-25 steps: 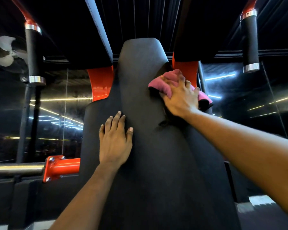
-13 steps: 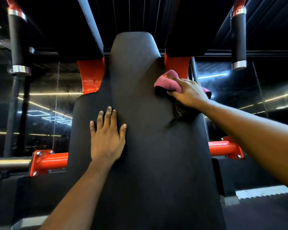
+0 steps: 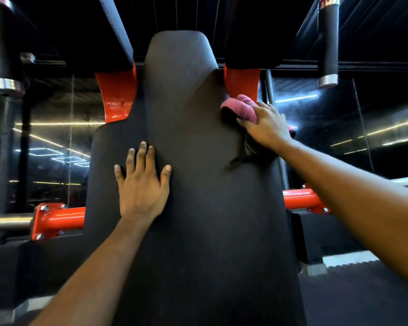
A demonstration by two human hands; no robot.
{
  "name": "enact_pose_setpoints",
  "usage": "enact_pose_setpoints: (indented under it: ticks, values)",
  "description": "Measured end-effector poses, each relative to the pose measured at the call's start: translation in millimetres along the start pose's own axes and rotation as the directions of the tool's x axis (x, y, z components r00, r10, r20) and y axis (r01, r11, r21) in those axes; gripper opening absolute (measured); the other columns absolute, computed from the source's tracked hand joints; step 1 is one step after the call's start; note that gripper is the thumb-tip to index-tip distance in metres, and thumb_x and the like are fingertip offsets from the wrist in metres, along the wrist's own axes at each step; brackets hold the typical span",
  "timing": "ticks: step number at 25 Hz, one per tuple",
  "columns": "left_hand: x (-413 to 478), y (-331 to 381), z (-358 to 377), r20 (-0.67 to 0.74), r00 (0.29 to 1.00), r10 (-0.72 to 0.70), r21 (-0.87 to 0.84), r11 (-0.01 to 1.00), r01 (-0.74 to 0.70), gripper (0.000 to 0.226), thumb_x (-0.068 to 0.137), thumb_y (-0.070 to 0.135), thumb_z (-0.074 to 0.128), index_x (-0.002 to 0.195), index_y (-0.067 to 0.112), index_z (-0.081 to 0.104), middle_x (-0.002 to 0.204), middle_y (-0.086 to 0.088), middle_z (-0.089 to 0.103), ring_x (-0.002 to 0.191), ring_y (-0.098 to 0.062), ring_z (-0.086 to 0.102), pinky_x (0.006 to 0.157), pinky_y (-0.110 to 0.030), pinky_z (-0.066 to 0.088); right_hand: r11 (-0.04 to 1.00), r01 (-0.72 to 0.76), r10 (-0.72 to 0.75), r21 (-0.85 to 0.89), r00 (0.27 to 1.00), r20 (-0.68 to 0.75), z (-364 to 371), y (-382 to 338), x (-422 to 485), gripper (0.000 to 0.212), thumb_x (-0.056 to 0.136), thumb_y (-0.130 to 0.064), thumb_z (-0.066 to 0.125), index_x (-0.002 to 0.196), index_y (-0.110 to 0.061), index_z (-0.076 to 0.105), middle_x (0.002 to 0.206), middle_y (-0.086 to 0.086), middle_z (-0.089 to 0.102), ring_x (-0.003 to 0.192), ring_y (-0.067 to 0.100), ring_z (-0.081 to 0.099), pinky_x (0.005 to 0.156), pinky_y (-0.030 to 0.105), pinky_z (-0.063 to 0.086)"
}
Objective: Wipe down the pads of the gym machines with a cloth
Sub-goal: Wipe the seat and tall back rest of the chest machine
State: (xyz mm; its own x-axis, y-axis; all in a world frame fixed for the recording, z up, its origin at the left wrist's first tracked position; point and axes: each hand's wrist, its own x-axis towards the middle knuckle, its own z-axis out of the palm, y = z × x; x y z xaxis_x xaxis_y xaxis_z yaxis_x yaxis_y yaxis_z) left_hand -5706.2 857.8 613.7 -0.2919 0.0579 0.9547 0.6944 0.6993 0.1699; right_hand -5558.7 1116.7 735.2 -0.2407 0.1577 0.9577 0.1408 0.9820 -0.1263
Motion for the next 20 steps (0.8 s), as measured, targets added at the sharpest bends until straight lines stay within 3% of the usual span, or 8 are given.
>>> enact_pose_setpoints:
  ticks: [3, 5, 8, 12, 16, 20]
  values:
    - [-17.3, 17.3, 1.2, -0.021, 0.993, 0.113, -0.034, 0.993, -0.114, 0.059, 0.100, 0.045, 0.042, 0.153, 0.020, 0.033, 0.165, 0.003, 0.020, 0.151, -0.024, 0.018, 0.121, -0.055, 0.017, 0.969, -0.235, 0.227, 0.072, 0.968, 0.107, -9.4, -3.6, 24.0, 0.051, 0.090, -0.056, 0.059, 0.136, -0.033, 0.058, 0.135, 0.005, 0.064, 0.125, 0.031, 0.057, 0.097, 0.039, 0.045]
    - [-29.8, 25.8, 6.4, 0.037, 0.982, 0.186, -0.025, 0.982, -0.185, 0.057, 0.101, 0.047, 0.040, 0.154, 0.025, 0.030, 0.165, 0.007, 0.017, 0.152, -0.021, 0.015, 0.122, -0.054, 0.015, 0.924, -0.355, 0.323, 0.140, 0.923, 0.208, -15.0, -4.6, 36.8, 0.051, 0.090, -0.056, 0.060, 0.132, -0.027, 0.061, 0.135, 0.008, 0.063, 0.125, 0.030, 0.058, 0.099, 0.037, 0.046]
    - [-39.1, 28.6, 13.8, 0.111, 0.978, 0.179, -0.014, 0.984, -0.179, 0.061, 0.102, 0.053, 0.029, 0.157, 0.029, 0.020, 0.167, 0.009, 0.007, 0.154, -0.018, 0.000, 0.124, -0.053, 0.006, 0.886, -0.398, 0.371, 0.236, 0.916, 0.152, -11.1, -0.5, 20.5, 0.053, 0.088, -0.056, 0.062, 0.132, -0.028, 0.062, 0.133, 0.006, 0.065, 0.125, 0.029, 0.059, 0.102, 0.036, 0.046]
    - [-39.6, 31.8, 16.4, 0.117, 0.980, 0.162, -0.011, 0.987, -0.162, 0.064, 0.102, 0.056, 0.026, 0.158, 0.027, 0.017, 0.167, 0.008, 0.005, 0.154, -0.018, -0.004, 0.123, -0.055, 0.002, 0.767, -0.481, 0.519, 0.426, 0.854, 0.030, -1.9, 15.9, -17.2, 0.053, 0.084, -0.063, 0.061, 0.129, -0.034, 0.065, 0.125, 0.003, 0.069, 0.119, 0.029, 0.063, 0.100, 0.035, 0.049]
    - [-43.6, 41.9, 24.2, 0.110, 0.986, 0.124, 0.020, 0.992, -0.127, 0.067, 0.101, 0.057, 0.025, 0.158, 0.023, 0.016, 0.168, 0.004, 0.005, 0.154, -0.023, -0.004, 0.122, -0.060, 0.002, 0.637, -0.594, 0.603, 0.492, 0.781, 0.163, 21.2, 48.1, -104.3, 0.064, 0.096, -0.061, 0.054, 0.135, -0.011, 0.061, 0.127, 0.020, 0.065, 0.122, 0.035, 0.059, 0.101, 0.038, 0.045]
    - [-44.6, 41.7, 28.1, 0.100, 0.988, 0.120, 0.033, 0.992, -0.123, 0.068, 0.101, 0.058, 0.021, 0.158, 0.022, 0.015, 0.168, 0.003, 0.005, 0.154, -0.024, -0.004, 0.122, -0.061, 0.003, 0.575, -0.610, 0.583, 0.545, 0.773, 0.251, 31.9, 48.3, -193.9, 0.071, 0.088, -0.074, 0.050, 0.142, -0.028, 0.056, 0.124, 0.010, 0.069, 0.119, 0.027, 0.061, 0.105, 0.039, 0.045]
